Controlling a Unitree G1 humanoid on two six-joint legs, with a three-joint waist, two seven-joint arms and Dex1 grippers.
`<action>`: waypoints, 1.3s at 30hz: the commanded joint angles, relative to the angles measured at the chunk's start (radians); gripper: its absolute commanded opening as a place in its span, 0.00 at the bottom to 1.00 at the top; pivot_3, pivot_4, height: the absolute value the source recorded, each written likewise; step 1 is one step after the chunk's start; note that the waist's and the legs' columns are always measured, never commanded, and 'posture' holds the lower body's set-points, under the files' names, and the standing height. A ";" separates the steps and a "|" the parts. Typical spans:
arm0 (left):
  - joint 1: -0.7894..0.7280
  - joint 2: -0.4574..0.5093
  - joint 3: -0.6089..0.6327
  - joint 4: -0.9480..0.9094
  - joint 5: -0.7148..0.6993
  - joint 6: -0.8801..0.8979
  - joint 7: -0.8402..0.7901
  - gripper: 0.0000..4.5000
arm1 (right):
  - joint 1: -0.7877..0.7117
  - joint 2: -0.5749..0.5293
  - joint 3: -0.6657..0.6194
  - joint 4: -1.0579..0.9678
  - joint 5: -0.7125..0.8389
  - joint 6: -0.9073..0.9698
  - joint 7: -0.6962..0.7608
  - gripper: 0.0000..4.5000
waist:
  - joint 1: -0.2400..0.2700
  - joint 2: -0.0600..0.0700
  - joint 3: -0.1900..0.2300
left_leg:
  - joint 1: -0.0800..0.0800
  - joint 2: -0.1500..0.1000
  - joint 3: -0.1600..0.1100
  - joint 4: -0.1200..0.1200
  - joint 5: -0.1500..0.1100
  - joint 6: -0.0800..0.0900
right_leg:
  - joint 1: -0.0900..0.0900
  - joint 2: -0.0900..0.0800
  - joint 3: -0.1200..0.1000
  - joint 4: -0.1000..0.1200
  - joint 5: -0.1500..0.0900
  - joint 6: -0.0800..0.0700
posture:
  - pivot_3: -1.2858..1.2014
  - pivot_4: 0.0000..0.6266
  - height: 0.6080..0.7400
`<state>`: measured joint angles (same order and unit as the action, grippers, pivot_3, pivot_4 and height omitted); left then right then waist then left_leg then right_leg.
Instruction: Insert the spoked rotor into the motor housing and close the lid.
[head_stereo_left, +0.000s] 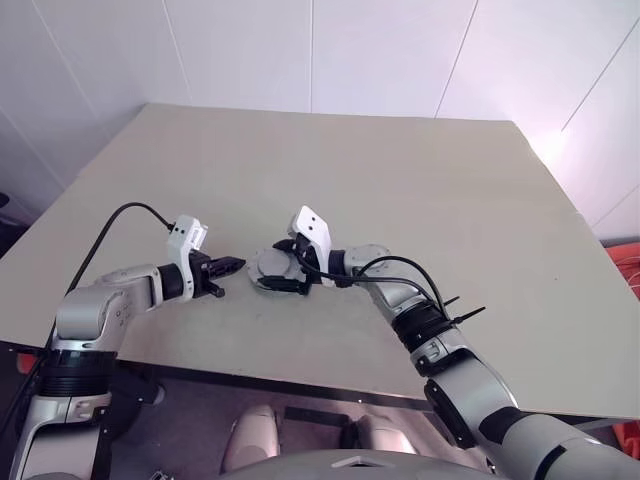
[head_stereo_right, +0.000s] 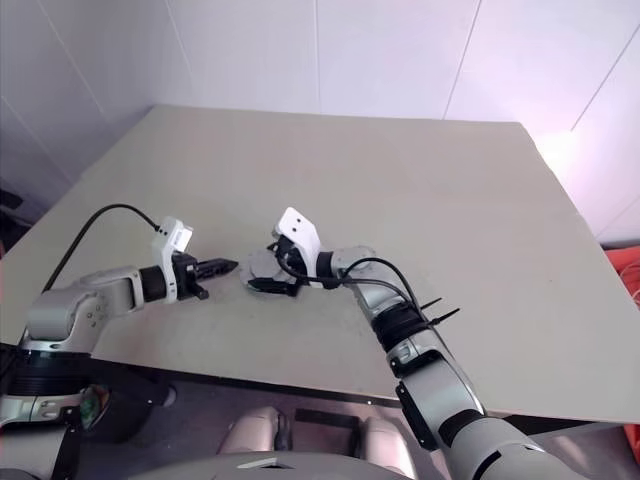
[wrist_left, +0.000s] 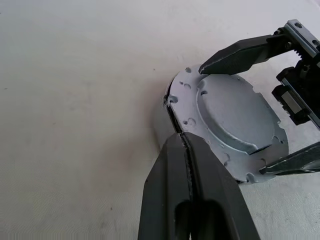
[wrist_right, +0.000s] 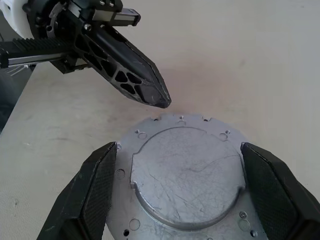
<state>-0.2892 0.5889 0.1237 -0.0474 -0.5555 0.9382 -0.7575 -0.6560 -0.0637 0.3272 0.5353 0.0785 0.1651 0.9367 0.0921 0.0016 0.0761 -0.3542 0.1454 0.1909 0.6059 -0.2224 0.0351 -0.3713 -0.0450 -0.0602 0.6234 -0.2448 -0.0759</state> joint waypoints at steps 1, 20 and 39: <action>-0.001 0.020 0.017 -0.040 -0.020 0.002 -0.009 0.00 | -0.003 0.005 0.001 -0.019 -0.006 -0.028 0.000 0.99 | 0.000 0.000 0.000 | 0.000 0.000 0.000 0.000 0.000 0.000 | 0.000 0.000 0.000 0.000 0.000 0.000 | 0.52 0.00 1.00; 0.083 0.124 0.022 -0.031 -0.005 -0.027 -0.041 0.00 | -0.023 0.028 -0.009 0.048 -0.041 -0.097 -0.040 0.69 | -0.009 0.000 0.000 | 0.004 0.000 0.000 0.000 0.000 0.000 | 0.002 0.000 0.000 0.000 0.000 0.000 | 0.52 0.00 1.00; 0.068 0.112 0.022 -0.043 -0.017 -0.022 -0.030 0.00 | -0.021 0.044 0.012 0.167 -0.104 -0.175 -0.075 0.69 | -0.024 0.000 0.000 | 0.007 0.000 0.000 -0.001 0.000 -0.001 | 0.004 0.000 0.000 0.001 0.000 0.000 | 0.52 0.00 1.00</action>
<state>-0.2001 0.6976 0.1267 -0.0552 -0.5644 0.9244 -0.7907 -0.6705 -0.0164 0.3297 0.6679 -0.0002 -0.0113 0.8704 0.0679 0.0016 0.0760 -0.3471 0.1459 0.1909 0.6048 -0.2221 0.0345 -0.3670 -0.0449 -0.0601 0.6246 -0.2447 -0.0761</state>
